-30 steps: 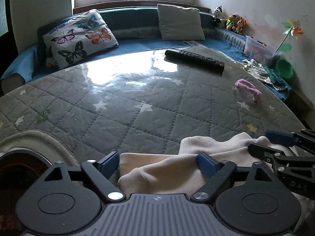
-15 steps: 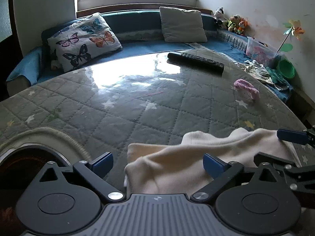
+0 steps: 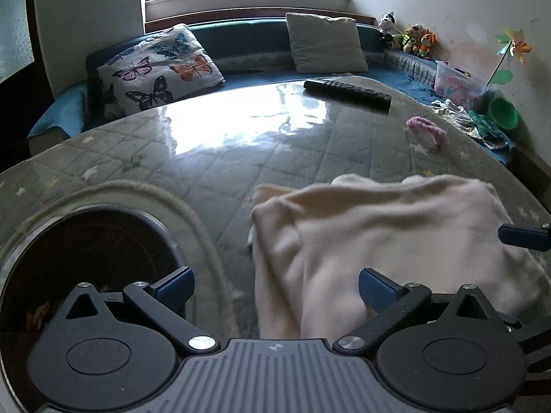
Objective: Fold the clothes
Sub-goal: 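Open both grippers and lay the folded bundle flat on the table, then press and smooth the folded sweatshirt with both open grippers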
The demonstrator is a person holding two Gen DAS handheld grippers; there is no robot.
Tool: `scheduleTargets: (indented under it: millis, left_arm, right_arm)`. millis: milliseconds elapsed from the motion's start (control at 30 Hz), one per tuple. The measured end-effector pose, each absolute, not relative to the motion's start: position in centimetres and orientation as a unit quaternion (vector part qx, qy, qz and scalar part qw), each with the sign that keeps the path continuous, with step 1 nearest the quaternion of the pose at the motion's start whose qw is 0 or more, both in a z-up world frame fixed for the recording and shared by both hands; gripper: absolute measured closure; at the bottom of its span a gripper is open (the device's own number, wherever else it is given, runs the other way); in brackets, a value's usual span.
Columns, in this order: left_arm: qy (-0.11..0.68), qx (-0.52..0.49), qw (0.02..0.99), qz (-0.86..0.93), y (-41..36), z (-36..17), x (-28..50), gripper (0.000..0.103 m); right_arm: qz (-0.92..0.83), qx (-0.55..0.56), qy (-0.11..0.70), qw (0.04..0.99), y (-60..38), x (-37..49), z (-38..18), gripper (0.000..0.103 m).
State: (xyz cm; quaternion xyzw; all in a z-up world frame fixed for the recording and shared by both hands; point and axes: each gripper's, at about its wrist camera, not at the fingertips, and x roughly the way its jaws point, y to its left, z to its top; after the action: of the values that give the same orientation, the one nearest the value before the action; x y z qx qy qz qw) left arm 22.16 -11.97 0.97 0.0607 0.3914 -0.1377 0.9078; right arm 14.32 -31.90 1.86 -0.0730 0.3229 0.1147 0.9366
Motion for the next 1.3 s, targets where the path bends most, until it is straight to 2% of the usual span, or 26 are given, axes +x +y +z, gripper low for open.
scheduleTargets:
  millis: [533,700,1300]
  left_arm:
    - [0.383,0.036,0.915,-0.122,-9.7,1.2,18.3,0.0]
    - [0.383,0.033,0.915,-0.12,-9.3,1.2,16.9,0.0]
    - [0.372,0.029,0.918,-0.134,-8.3,1.3,11.3,0.0]
  right_arm:
    - [0.082,-0.042,0.329,0.94,-34.2,8.8,1.0,0.01]
    - [0.068,-0.026,0.313,0.947,-34.4,7.1,1.5,0.0]
    - [0.036,0.006,0.292,0.956,-32.8,2.5,1.3,0.0]
